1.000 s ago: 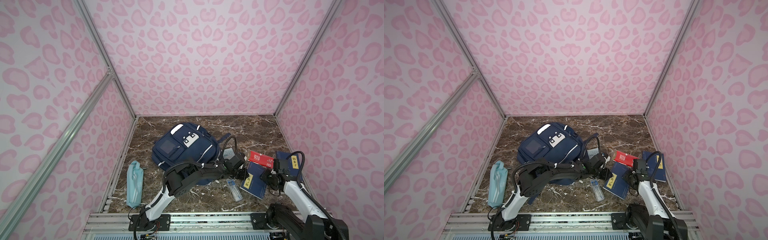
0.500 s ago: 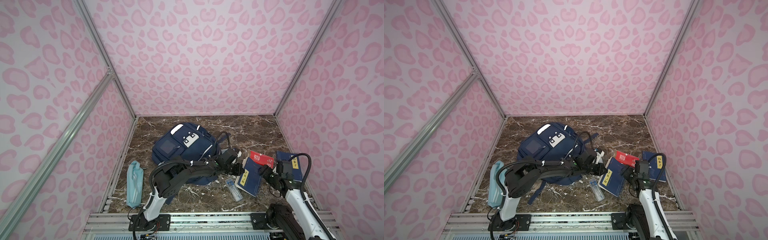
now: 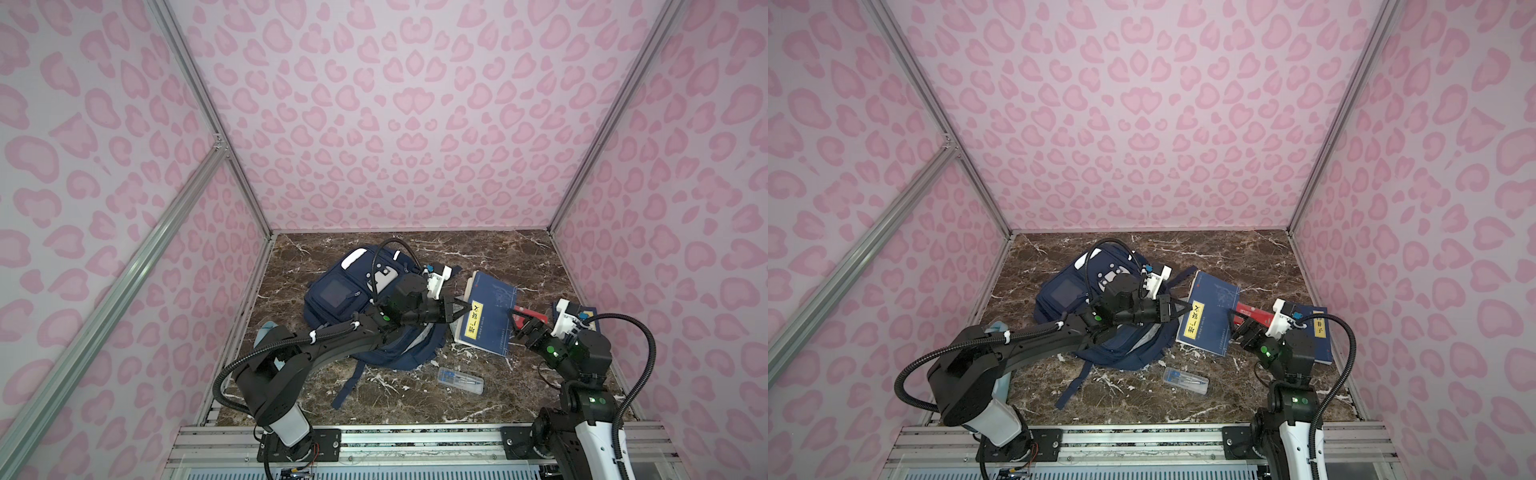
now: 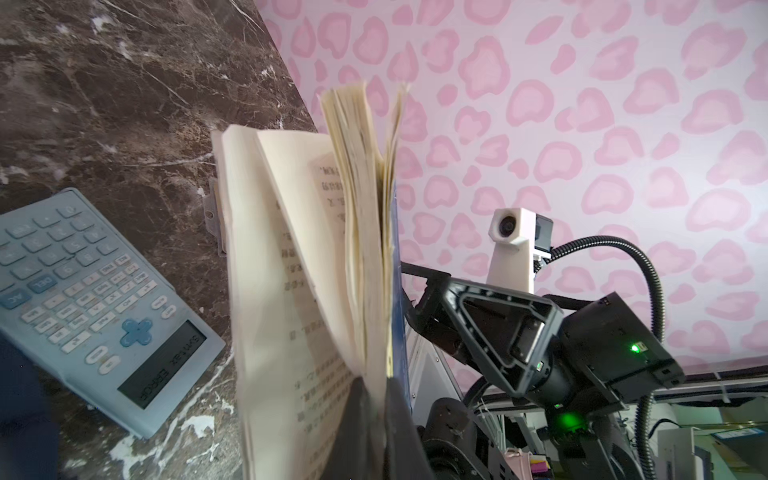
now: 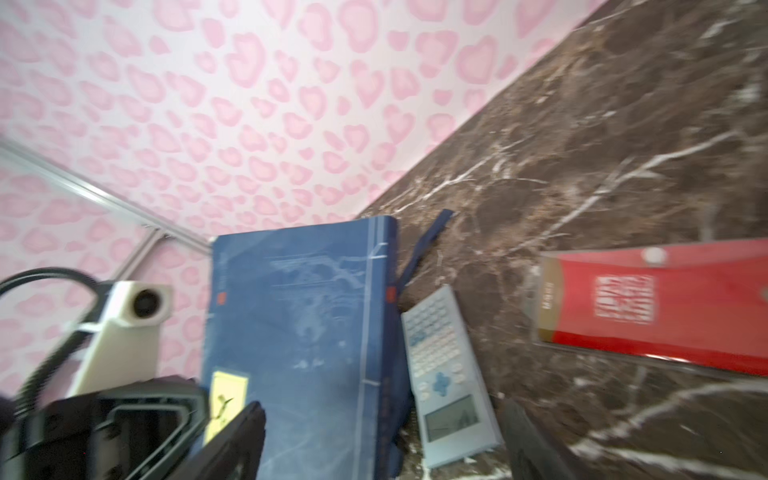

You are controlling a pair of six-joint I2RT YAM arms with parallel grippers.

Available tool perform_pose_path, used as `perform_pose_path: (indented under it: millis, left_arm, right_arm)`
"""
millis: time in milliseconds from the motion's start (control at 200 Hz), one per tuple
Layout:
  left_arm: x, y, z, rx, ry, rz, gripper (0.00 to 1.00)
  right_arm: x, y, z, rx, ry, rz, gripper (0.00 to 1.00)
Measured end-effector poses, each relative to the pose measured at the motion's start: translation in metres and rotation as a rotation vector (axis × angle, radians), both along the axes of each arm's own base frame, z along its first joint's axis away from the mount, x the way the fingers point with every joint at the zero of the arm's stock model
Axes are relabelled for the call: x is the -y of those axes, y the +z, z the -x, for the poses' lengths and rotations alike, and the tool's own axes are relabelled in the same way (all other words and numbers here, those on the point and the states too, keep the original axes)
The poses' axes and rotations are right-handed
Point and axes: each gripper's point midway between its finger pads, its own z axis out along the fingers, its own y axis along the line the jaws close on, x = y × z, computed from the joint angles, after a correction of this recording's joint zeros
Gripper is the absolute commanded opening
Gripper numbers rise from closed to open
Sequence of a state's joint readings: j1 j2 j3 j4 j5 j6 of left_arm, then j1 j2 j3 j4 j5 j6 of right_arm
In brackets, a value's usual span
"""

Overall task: Pack the student bag
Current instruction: 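Grasp the raised book with the right gripper while the left gripper releases it, then carry the book into the backpack with the right gripper while the left holds the bag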

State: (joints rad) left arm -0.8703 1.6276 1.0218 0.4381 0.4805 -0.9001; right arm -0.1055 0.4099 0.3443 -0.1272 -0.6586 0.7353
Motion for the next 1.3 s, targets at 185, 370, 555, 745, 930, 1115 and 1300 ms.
perform_pose_path:
  millis: [185, 370, 555, 745, 930, 1115, 1300]
  left_arm:
    - [-0.008, 0.02, 0.01, 0.008, -0.035, 0.076, 0.03]
    - [-0.013, 0.032, 0.013, 0.028, -0.042, 0.106, 0.03]
    - [-0.015, 0.024, 0.009, 0.023, -0.029, 0.07, 0.31]
    - [-0.031, 0.016, -0.009, 0.075, 0.084, -0.09, 0.78]
    - [-0.093, -0.011, -0.054, 0.223, 0.377, -0.466, 0.68]
    - [-0.132, -0.076, -0.058, 0.303, 0.355, -0.826, 0.68]
    - [-0.142, -0.124, -0.055, 0.306, 0.26, -1.002, 0.75]
  right_arm:
    - [-0.042, 0.021, 0.003, 0.043, 0.188, -0.023, 0.69]
    - [-0.055, 0.02, -0.001, 0.03, 0.237, -0.025, 0.34]
    - [-0.054, 0.032, 0.003, 0.097, 0.231, -0.027, 0.0]
    - [-0.051, 0.017, 0.0, 0.057, 0.206, -0.024, 0.0]
    - [-0.05, 0.005, -0.011, -0.002, 0.18, -0.04, 0.0]
    - [-0.059, 0.004, -0.019, -0.022, 0.197, -0.067, 0.0]
    - [-0.065, 0.013, -0.024, -0.003, 0.204, -0.055, 0.0]
